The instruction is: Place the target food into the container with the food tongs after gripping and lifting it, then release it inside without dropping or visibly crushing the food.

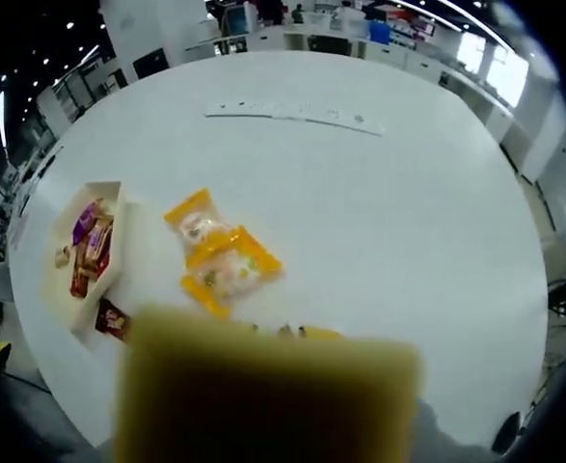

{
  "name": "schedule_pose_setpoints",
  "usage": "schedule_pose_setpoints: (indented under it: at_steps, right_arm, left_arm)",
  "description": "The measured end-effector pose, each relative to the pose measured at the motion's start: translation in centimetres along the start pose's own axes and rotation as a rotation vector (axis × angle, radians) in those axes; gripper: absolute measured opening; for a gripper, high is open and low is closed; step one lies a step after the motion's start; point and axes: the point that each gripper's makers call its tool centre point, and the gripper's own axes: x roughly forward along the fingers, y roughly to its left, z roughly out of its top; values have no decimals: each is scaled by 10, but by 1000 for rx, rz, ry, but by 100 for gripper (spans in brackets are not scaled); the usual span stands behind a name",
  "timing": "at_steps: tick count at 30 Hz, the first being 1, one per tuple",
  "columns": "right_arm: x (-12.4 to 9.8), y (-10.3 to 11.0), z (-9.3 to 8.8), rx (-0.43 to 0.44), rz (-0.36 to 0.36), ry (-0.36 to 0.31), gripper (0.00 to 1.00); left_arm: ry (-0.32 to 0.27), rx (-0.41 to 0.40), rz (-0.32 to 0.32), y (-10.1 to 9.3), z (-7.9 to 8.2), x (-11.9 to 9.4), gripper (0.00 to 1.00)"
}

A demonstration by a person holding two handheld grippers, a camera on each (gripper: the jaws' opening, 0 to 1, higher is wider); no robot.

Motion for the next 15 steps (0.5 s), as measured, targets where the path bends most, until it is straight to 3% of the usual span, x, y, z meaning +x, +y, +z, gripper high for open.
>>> schedule_pose_setpoints:
  at_steps: [8,15]
  right_arm:
    - [-13,4,0,13,19,-6,15]
    - [-39,15,12,16,35,-33,16]
  left_arm:
    - [4,0,0,0,0,0,97]
    - [9,-1,-5,-1,-1,0,97]
